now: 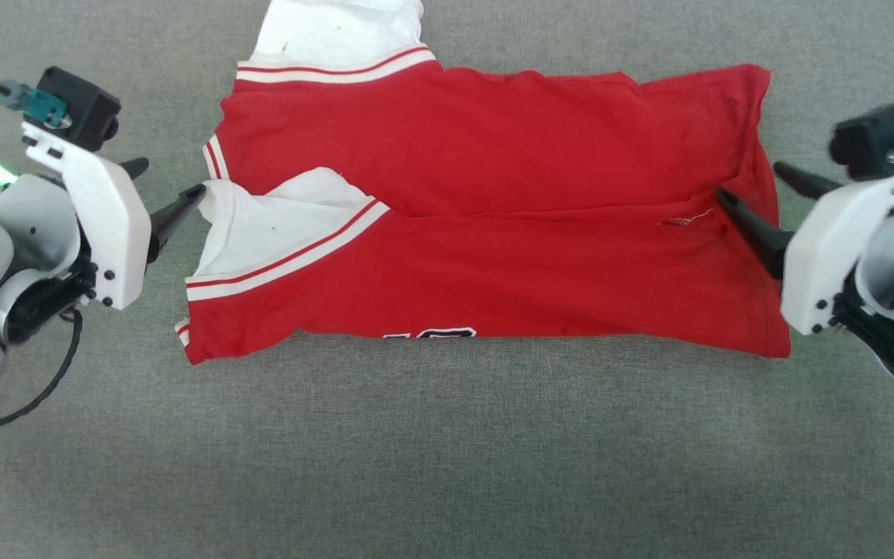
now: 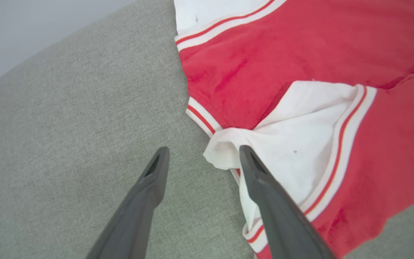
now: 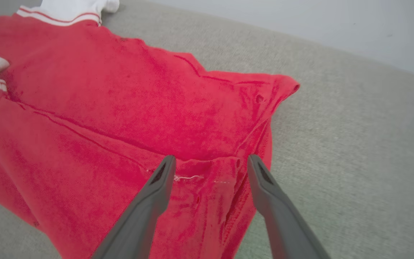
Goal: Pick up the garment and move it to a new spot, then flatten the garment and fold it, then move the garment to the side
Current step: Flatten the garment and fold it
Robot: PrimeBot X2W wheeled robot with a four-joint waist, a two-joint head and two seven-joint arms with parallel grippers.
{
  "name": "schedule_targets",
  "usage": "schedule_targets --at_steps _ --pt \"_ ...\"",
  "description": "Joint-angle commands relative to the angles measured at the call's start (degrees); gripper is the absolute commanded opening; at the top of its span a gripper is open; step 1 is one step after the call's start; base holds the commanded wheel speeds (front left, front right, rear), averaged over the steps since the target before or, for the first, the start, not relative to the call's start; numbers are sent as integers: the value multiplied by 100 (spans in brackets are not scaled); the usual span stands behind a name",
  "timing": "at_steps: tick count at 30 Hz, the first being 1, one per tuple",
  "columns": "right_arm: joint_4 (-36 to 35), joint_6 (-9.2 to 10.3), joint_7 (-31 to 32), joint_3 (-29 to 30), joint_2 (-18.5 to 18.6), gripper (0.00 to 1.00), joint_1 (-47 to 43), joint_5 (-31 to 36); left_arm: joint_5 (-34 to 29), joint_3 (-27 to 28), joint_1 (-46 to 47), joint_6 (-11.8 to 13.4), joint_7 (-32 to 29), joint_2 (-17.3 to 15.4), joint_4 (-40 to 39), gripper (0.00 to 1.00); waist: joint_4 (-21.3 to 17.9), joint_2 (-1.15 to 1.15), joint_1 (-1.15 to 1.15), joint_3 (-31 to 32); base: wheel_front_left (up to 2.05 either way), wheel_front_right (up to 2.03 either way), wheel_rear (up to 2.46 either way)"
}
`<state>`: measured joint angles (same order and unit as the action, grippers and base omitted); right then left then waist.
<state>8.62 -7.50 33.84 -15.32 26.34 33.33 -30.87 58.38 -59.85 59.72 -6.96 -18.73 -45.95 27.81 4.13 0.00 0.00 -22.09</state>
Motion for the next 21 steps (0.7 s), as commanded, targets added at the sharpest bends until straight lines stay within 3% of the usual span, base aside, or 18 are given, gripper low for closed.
schedule_targets --at_steps 1,6,8,9,12,21 --pt "-165 2 -127 166 -48 100 -158 109 103 31 -116 97 -39 -80 -172 100 16 0 0 67 0 0 0" --pt "-811 1 -491 823 -375 100 -660 498 143 44 -416 528 -124 -448 -1075 100 -16 0 0 160 0 0 0" --pt "-1068 2 -582 1046 -547 100 -887 668 187 44 -569 778 -188 -619 -1485 100 -34 0 0 190 0 0 0" --pt "-1329 2 -695 1301 -774 100 -1067 813 288 48 -750 1030 -284 -756 -1908 100 -66 0 0 206 0 0 0" --pt "-1688 1 -853 1632 -1115 100 -1349 1053 465 61 -1011 1375 -356 -936 -2453 100 -120 0 0 205 0 0 0" --pt "-2400 1 -1023 2208 -1936 100 -2035 1403 877 56 -1671 2131 -490 -1315 -3028 100 -369 0 0 142 0 0 0"
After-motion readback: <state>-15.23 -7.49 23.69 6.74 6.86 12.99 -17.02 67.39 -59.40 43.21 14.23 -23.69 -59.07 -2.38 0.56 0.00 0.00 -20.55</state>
